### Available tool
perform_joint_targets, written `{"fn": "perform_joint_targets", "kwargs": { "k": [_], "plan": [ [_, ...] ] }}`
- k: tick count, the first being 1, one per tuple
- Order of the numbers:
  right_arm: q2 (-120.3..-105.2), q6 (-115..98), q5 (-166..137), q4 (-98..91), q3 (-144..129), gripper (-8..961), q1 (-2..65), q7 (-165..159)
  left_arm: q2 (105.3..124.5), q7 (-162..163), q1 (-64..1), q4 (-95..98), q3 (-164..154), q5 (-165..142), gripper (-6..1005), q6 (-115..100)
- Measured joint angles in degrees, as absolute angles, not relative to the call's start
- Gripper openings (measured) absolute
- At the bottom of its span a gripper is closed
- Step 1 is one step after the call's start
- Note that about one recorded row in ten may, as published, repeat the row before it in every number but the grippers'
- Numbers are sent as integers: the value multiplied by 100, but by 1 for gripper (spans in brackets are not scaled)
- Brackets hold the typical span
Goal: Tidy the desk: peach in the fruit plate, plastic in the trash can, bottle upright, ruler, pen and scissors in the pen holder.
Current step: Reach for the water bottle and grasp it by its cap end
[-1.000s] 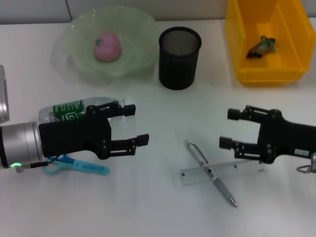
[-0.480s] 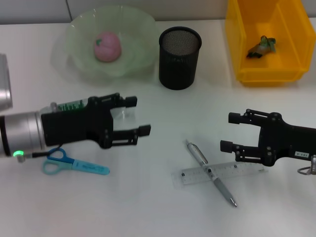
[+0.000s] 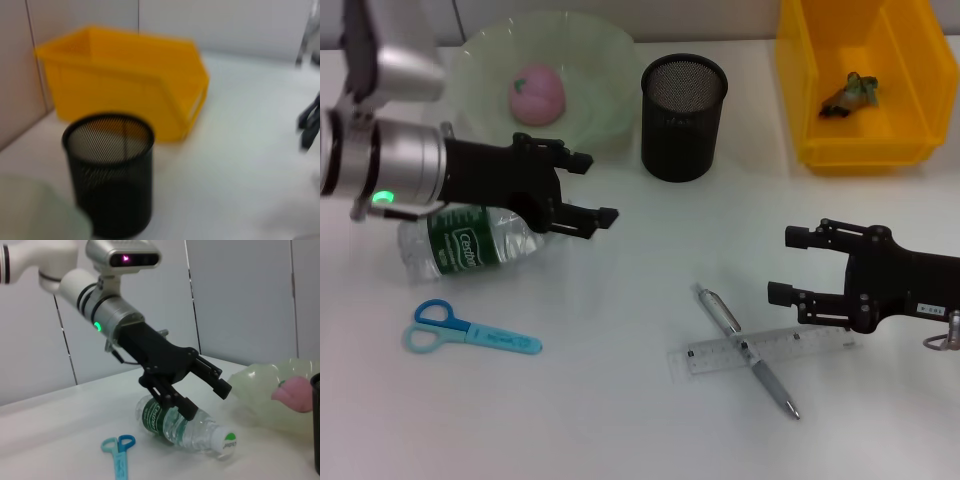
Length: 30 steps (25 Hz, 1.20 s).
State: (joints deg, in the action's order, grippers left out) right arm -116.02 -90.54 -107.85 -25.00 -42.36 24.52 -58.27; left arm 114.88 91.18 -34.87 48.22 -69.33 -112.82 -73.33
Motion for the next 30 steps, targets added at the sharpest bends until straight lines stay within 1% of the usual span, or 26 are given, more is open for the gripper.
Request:
{"fn": "perform_joint_targets", "kwargs": {
  "k": [2, 6, 9, 30],
  "plan": [
    [-11602, -9052, -10818, -2504, -4227, 772, 2454, -5827, 11571, 9512, -3720, 4985, -6841, -12112, 813, -7310],
    [-11602, -9051, -10865, -2507, -4205, 772, 2466, -5827, 11799, 10078, -4184, 5077, -6721, -13594, 810, -7354],
    [-11601, -9050, -10868, -2513, -4203, 772, 2466, -5827, 11866, 10242, -4336, 5107, -6817, -14047, 805, -7322],
    [-11603, -9054, -10873, -2513, -4201, 771, 2431, -5836, 11882, 10253, -4394, 4686, -7432, -14108, 771, -6560]
  ]
}}
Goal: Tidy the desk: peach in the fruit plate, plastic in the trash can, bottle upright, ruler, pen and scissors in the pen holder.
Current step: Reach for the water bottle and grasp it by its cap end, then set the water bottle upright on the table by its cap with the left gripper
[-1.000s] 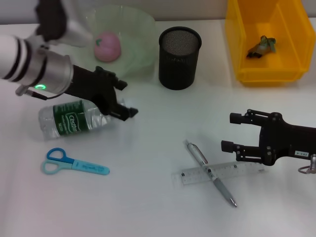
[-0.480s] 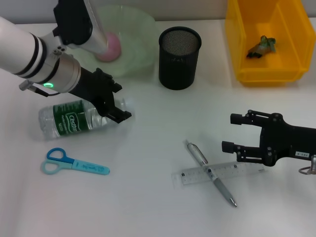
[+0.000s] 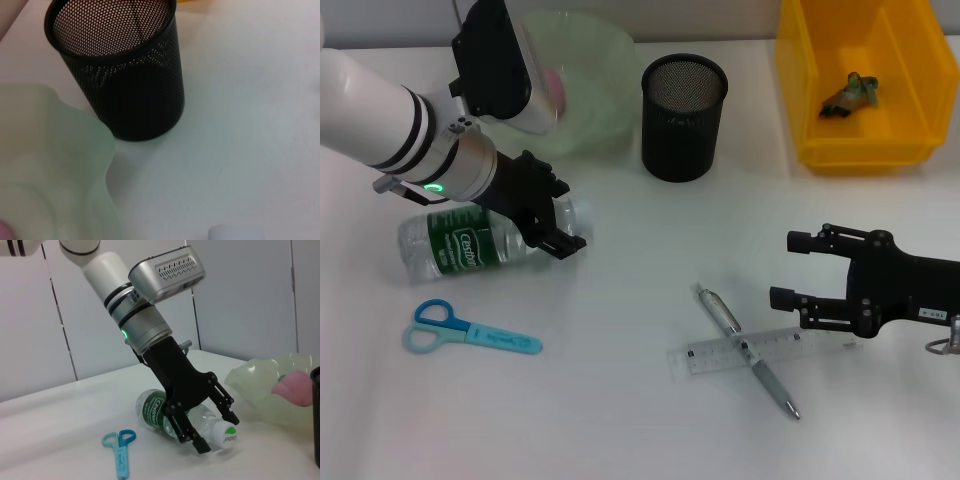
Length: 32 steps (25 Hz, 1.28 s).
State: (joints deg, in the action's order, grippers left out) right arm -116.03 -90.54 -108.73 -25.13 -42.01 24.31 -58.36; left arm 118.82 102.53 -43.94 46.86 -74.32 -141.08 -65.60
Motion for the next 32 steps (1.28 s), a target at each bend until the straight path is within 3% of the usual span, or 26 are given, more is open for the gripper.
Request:
{"fn": "perform_joint_targets", "kwargs": {
  "k": [4, 15, 20, 32],
  "plan": [
    [-11606, -9053, -10873, -2513, -4201, 771, 2426, -5836, 11883, 10214, -4386, 4729, -7436, -14097, 765, -6592],
    [-11610, -9065, -10872, -2513, -4201, 771, 2430, -5836, 11880, 10192, -4362, 4812, -7413, -14008, 501, -6736],
    [-11609, -9068, -10872, -2536, -4201, 771, 2429, -5836, 11841, 10138, -4176, 5184, -7267, -13533, 449, -7051],
    [-11613, -9102, -10871, -2567, -4230, 770, 2426, -5835, 11714, 9146, -3842, 5315, -4660, -12326, 446, -8711]
  ]
}}
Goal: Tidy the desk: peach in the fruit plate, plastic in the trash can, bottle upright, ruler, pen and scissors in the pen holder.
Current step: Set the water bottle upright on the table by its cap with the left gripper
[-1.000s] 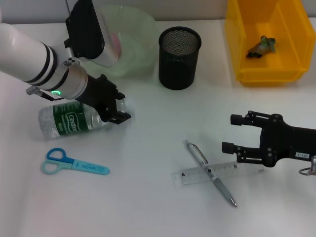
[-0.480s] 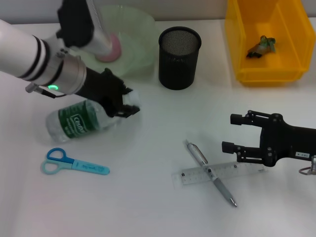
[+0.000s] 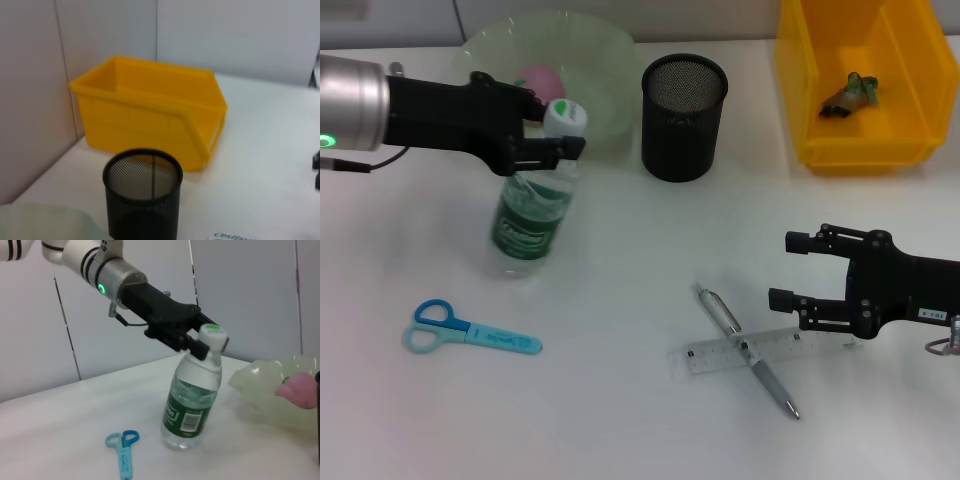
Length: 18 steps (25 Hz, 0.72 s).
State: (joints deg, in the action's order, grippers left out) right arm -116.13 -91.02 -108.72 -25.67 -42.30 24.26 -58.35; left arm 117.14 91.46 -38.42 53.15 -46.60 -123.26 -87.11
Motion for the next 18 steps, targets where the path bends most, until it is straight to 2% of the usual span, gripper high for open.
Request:
{"fn": "perform_joint_targets", "kwargs": {
  "k": [8, 18],
  "plan": [
    [-11610, -9106, -10871, -2566, -4248, 770, 2465, -5829, 11466, 8708, -3463, 4769, -4350, -11397, 446, -8977],
    [-11616, -9132, -10872, -2566, -4244, 770, 2481, -5829, 11427, 8339, -3097, 4610, -4249, -10934, 452, -9033]
  ]
}}
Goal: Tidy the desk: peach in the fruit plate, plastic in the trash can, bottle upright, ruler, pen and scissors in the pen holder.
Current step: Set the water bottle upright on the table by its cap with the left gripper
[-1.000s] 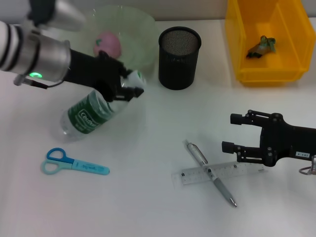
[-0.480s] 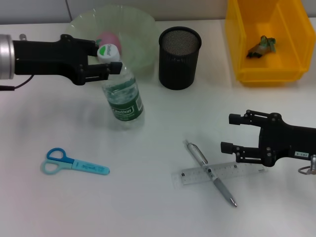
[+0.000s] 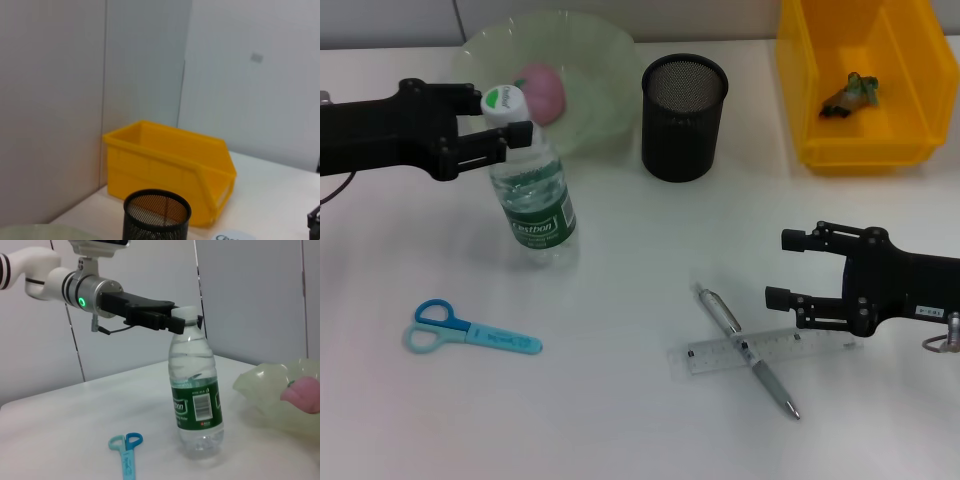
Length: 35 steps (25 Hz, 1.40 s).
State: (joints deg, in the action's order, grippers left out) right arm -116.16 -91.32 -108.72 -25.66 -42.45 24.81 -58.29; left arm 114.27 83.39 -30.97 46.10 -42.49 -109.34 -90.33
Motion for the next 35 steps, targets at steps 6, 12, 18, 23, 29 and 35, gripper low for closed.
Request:
{"fn": "perform_joint_targets", "kwargs": {
  "k": [6, 12, 18, 23, 29, 35],
  "plan": [
    [-11628, -9133, -10872, -2566, -4245, 770, 2478, -5832, 11429, 8159, -2847, 4562, -3966, -10608, 455, -8984],
    [-11628, -9132, -10872, -2566, -4245, 769, 2478, -5834, 11440, 7934, -2834, 4312, -3491, -10605, 459, -8806],
    [-11628, -9132, -10872, -2571, -4244, 769, 2469, -5836, 11469, 7631, -2830, 4037, -3200, -10596, 463, -8320],
    [-11628, -9132, -10872, -2574, -4232, 769, 2475, -5836, 11559, 7576, -2830, 4017, -3185, -10590, 466, -7872],
    [-11628, -9125, -10872, -2576, -4208, 769, 2477, -5836, 11589, 7570, -2853, 4016, -3216, -10590, 469, -7643],
    [-11628, -9106, -10872, -2575, -4208, 769, 2487, -5836, 11618, 7567, -2876, 4009, -3217, -10615, 473, -7597]
  ]
}}
